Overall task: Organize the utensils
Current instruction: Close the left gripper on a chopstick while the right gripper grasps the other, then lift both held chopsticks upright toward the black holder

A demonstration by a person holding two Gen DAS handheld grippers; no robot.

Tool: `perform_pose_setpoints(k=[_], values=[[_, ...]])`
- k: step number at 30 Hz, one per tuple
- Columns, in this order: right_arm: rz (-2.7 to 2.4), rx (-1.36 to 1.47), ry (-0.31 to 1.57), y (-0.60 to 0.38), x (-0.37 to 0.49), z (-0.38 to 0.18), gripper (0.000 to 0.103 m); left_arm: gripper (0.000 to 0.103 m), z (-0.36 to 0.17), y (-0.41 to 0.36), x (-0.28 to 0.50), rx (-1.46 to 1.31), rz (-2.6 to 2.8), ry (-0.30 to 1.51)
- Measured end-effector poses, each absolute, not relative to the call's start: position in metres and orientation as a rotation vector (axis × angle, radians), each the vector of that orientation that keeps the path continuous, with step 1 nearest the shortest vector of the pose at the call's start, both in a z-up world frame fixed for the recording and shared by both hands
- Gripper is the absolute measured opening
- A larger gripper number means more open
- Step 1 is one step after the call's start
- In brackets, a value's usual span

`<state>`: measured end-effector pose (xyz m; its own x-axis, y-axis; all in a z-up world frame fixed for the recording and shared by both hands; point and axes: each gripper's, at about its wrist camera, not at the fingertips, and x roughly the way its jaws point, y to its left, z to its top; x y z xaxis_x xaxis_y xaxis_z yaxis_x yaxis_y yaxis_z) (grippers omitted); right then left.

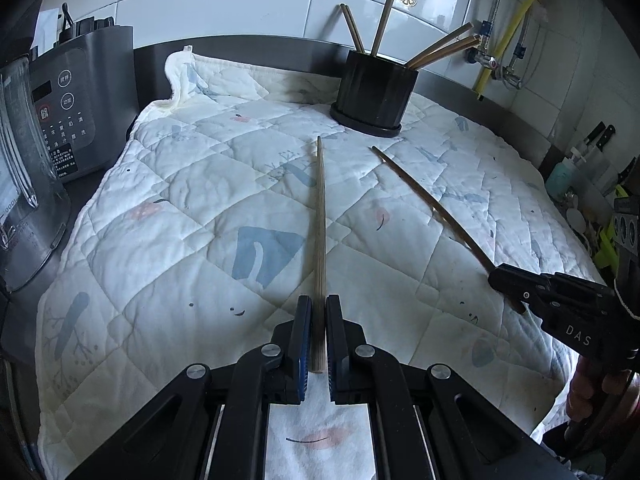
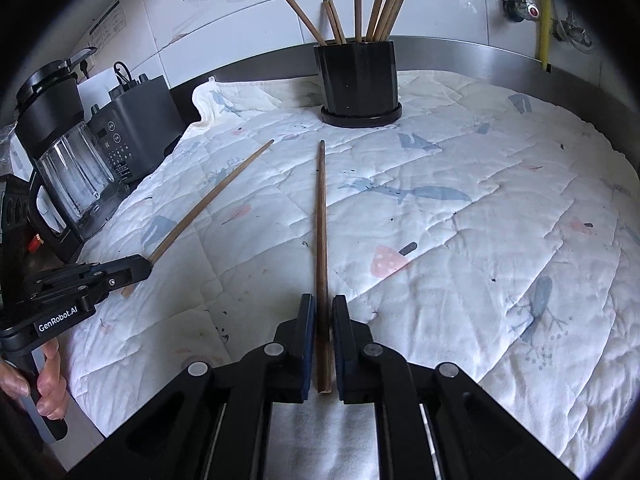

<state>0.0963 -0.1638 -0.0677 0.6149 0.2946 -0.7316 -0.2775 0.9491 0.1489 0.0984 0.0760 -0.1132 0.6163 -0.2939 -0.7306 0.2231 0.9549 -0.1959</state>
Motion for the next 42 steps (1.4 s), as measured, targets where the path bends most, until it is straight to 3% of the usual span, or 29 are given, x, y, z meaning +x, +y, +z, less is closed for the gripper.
perform_pose_setpoints(k=[2,10,13,17,27,31,34,42], values=[[0.339,0.012,0.829,-0.162,0.093,-0.067,0.023,0.008,-0.114,0.077,0.098,-0.096,-0.297,0.858],[0.31,-0.099,0.745,-0.15,0.08,-0.073,0.024,0.009,-0.117,0.077,0.097,-0.103,-0.282,0.849],[0.308,-0.131,0.729,-0.149,0.078,-0.073,0.014,0.01,-0.117,0.076,0.098,-0.11,-0.276,0.85],[0.323,-0.108,0.743,-0.155,0.082,-0.072,0.008,0.018,-0.116,0.074,0.099,-0.12,-0.283,0.853],[0.337,-0.134,0.733,-0.158,0.077,-0.068,0.008,0.018,-0.116,0.07,0.102,-0.103,-0.254,0.85],[0.343,-0.14,0.728,-0.162,0.076,-0.064,0.008,0.007,-0.116,0.06,0.1,-0.038,-0.207,0.834],[0.35,-0.141,0.708,-0.166,0.074,-0.053,0.008,0.007,-0.113,0.064,0.103,-0.072,-0.213,0.846],[0.367,-0.134,0.613,-0.175,0.074,-0.013,0.008,0.006,-0.073,0.067,0.099,-0.046,-0.248,0.779]])
